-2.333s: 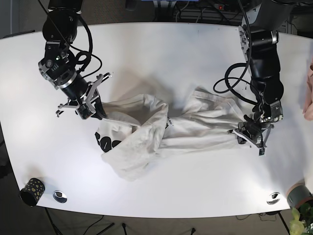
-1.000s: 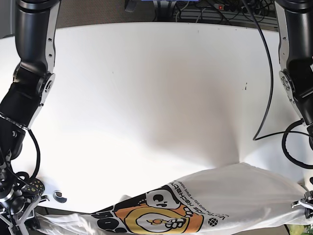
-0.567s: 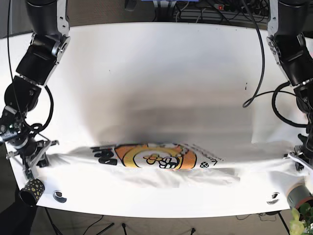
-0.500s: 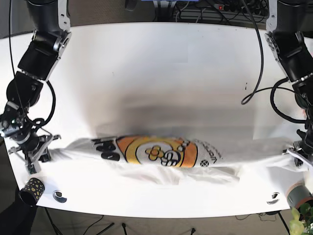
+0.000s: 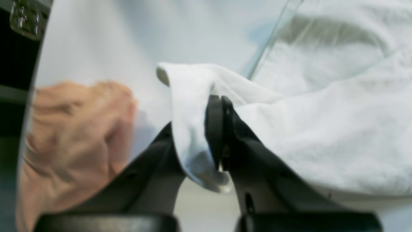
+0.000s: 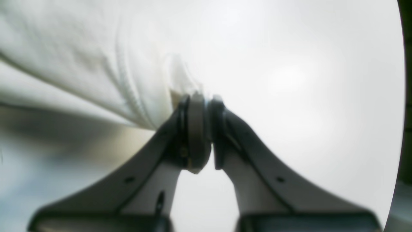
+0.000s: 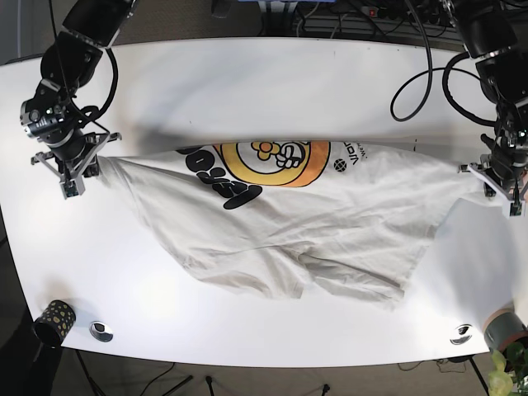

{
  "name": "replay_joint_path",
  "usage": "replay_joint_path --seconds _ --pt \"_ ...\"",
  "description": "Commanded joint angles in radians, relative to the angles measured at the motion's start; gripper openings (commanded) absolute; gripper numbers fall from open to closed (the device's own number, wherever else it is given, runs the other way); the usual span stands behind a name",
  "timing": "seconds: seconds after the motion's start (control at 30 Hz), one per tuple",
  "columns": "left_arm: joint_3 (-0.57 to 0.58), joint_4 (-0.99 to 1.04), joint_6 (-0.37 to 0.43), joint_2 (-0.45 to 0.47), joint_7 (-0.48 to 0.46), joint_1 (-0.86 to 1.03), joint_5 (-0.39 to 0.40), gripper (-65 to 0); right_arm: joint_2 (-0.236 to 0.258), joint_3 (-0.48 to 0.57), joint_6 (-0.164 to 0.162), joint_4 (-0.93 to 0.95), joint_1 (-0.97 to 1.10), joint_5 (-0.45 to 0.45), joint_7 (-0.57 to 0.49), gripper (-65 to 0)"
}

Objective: Fold the T-shirt properly

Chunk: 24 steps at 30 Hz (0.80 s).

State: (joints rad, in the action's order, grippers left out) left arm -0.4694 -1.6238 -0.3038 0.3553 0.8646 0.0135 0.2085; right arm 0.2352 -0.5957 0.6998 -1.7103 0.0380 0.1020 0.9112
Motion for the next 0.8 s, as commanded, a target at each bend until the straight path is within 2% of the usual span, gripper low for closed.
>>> replay_joint_path --seconds 0.0,0.13,0.63,0.7,0.77 --pt "-0.067 -0.025 -0.042 0.008 -0.021 0.024 -0.008 -65.0 -0.015 -0.033 -0.002 -0.067 0.032 0.008 0.004 -65.0" --pt "-0.137 -0.020 -0.137 -0.019 -0.021 0.067 -0.014 -65.0 -0.049 -0.069 -0.002 -0.090 0.095 0.006 0.007 -65.0" --pt "-0.274 -0.023 -0.245 -0.020 -0.020 0.236 -0.013 -65.0 -0.052 -0.073 -0.002 -0.093 0.248 0.006 0.007 -65.0" --pt "-0.280 -0.023 -0.245 -0.022 -0.021 0.250 -0.013 -65.0 -0.053 -0.073 -0.002 -0.101 0.248 0.006 0.007 -59.8" --pt "-0.280 -0.023 -0.245 -0.022 -0.025 0.256 -0.013 -65.0 -0.053 -0.073 -0.002 -0.116 0.248 0.006 0.007 -50.1"
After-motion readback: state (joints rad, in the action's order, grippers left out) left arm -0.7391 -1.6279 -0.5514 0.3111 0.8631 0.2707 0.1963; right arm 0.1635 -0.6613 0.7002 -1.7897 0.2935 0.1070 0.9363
